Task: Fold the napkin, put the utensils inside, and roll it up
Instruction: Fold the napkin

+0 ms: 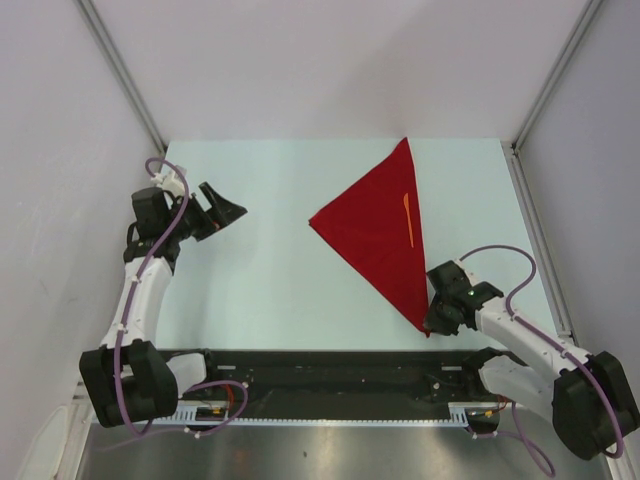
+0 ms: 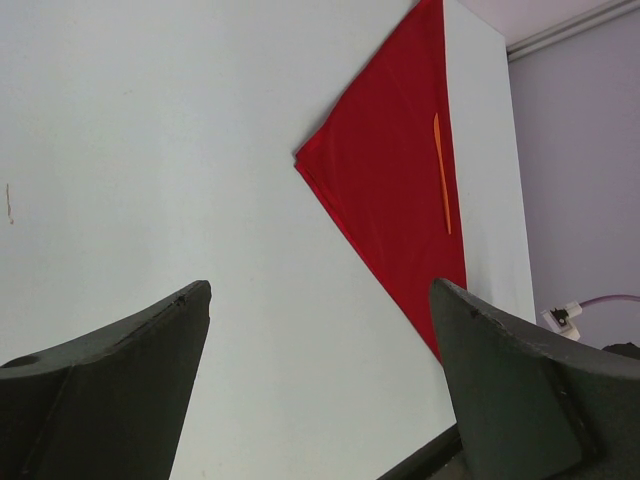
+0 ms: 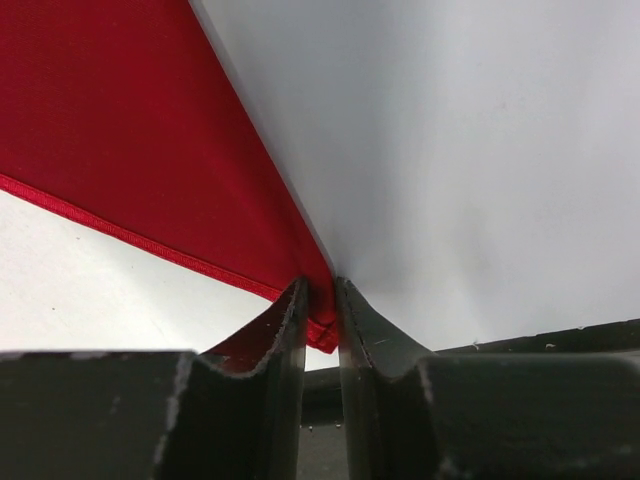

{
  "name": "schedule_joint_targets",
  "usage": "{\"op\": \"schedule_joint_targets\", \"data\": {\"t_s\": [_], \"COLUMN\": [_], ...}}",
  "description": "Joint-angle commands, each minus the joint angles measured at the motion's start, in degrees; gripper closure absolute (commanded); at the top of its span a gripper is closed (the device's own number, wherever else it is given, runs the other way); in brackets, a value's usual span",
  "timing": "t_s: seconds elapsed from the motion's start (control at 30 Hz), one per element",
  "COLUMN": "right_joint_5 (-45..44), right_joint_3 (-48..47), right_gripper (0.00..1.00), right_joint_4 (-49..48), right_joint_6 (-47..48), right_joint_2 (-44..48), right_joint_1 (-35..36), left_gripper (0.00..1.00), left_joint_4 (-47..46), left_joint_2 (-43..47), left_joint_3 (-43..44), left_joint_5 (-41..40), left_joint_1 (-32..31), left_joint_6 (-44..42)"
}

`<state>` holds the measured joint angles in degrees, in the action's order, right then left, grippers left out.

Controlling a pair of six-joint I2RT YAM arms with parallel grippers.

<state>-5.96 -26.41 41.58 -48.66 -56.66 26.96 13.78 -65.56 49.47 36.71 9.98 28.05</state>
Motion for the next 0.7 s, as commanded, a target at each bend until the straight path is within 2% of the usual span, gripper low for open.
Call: {"op": "schedule_joint_targets", "data": {"t_s": [0.0, 0.17, 0.3, 0.57, 0.67], "right_joint_5": [-0.5, -0.5, 0.0, 2.2, 3.8], "right_joint_3": [0.6, 0.8, 0.6, -2.8, -5.7], "right_gripper": [0.80, 0.88, 1.00, 1.00, 1.00], "right_joint_4": [-0.4, -0.4, -0.6, -4.1, -7.3], "right_joint_6": [-1.0, -1.1, -1.2, 0.3, 3.2], "right_joint_2": [0.3, 0.7, 1.7, 3.4, 1.3], "right_joint_1": [-0.3, -0.4, -0.3, -1.2, -5.0], "left_gripper": [0.05, 0.05, 0.05, 0.05, 0.05], "left_joint_4": [-2.0, -2.0, -2.1, -2.3, -2.4], "left_joint_2": [1.0, 1.0, 1.0, 1.1, 1.3], "left_joint_3": [-0.2, -0.2, -0.3, -0.3, -0.3], "left_joint_5": [1.4, 1.4, 1.6, 1.7, 1.7], "left_joint_1": [-0.5, -0.4, -0.5, -0.6, -0.6], "left_joint_6": [0.6, 0.5, 0.7, 0.7, 0.6]}}
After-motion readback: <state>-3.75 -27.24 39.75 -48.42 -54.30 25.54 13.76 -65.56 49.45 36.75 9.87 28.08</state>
